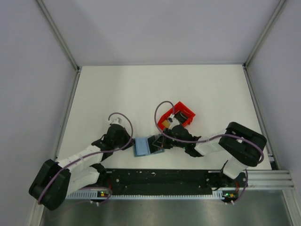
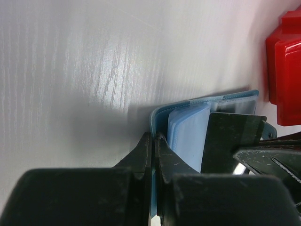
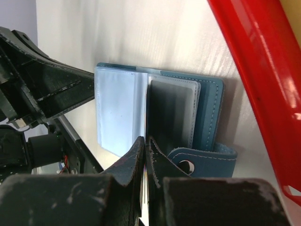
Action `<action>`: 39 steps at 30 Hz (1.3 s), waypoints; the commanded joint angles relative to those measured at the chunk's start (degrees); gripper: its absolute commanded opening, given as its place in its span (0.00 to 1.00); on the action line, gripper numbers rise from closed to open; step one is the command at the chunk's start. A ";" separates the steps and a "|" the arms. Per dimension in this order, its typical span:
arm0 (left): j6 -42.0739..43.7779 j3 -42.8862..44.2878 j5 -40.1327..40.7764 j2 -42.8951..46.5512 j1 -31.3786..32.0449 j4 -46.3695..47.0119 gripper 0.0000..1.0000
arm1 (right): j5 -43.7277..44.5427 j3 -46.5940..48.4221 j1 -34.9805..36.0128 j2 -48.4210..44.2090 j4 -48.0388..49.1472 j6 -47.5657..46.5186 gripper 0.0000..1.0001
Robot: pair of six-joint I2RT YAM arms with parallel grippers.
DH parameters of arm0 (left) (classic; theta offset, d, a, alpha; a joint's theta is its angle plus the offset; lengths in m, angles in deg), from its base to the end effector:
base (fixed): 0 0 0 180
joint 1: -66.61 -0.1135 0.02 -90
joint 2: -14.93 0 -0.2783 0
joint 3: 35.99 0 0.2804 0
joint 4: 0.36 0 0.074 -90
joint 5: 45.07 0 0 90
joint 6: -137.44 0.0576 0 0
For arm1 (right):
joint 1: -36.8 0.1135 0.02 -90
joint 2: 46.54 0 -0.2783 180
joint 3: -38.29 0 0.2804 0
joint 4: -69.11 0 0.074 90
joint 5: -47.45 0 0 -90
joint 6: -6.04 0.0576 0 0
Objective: Put the credit cards into the card holder
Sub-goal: Insert the credit card into the card holder.
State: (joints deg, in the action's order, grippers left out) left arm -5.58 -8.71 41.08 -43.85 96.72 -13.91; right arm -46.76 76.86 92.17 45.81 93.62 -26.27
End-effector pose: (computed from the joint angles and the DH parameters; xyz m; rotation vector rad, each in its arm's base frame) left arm 0.1777 -0.1075 0.1119 -0.4615 2.4520 -0.7475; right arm 0.1737 0.2589 0.1011 -0.0030 2.3455 1.1936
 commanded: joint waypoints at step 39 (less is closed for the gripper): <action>2.21 -0.24 0.34 -1.77 0.04 -2.94 0.00 | -2.30 3.75 0.44 2.91 3.30 0.67 0.00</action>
State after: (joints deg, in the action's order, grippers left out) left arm -4.97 -8.69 40.73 -44.11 96.72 -13.47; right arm -48.29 78.55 92.17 47.26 94.29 -25.79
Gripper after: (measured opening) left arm 0.019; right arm 0.005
